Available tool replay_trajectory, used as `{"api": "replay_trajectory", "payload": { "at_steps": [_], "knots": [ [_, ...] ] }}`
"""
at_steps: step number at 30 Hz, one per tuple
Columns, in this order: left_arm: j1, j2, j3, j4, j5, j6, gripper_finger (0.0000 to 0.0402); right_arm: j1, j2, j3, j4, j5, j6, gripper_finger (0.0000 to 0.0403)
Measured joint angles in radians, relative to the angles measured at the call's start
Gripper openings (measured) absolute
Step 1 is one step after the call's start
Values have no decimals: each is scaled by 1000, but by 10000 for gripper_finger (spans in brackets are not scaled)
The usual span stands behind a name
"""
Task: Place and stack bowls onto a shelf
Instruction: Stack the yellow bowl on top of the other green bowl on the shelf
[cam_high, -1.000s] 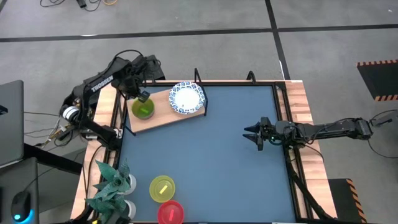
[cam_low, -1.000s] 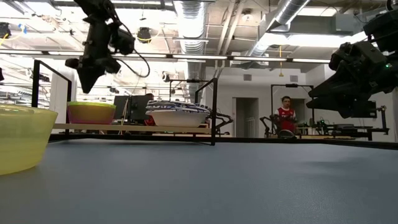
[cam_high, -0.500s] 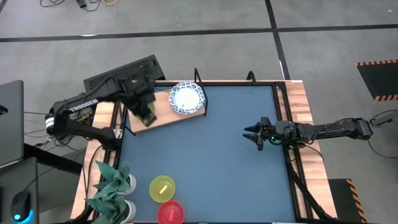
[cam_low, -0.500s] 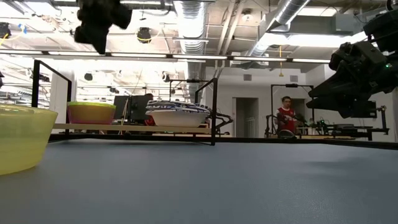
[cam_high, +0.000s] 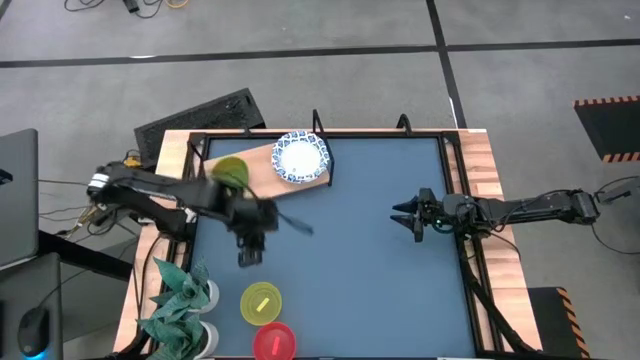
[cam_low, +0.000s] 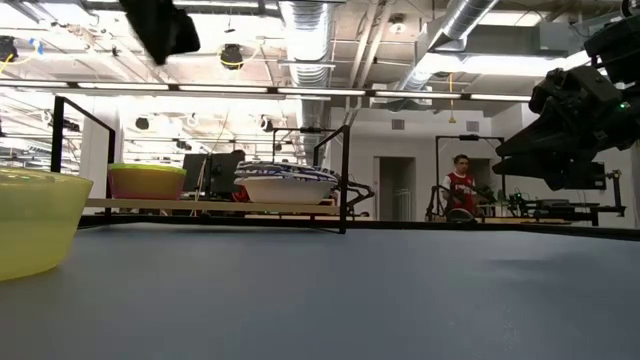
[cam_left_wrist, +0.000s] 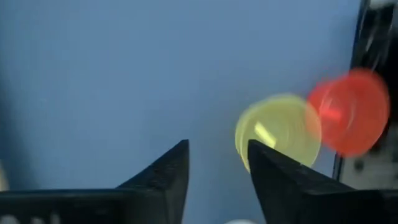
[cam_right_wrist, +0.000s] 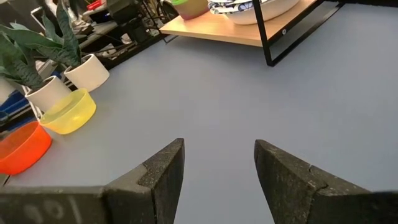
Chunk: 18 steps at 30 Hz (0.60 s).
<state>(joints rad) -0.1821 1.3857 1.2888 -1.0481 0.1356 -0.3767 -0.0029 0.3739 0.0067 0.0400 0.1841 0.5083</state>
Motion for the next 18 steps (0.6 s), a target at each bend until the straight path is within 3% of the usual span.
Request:
{"api": "replay_trajectory", "payload": {
  "at_steps": [7, 13, 18],
  "knots": [
    [-164, 196, 0, -45, -20, 72, 193, 0, 0, 0, 0, 0, 0, 220],
    [-241, 340, 0, 11, -3, 92, 199, 0, 0, 0, 0, -2, 3, 220],
    [-258, 368, -9, 98, -3, 99, 199, 0, 0, 0, 0, -2, 16, 220]
  ]
}}
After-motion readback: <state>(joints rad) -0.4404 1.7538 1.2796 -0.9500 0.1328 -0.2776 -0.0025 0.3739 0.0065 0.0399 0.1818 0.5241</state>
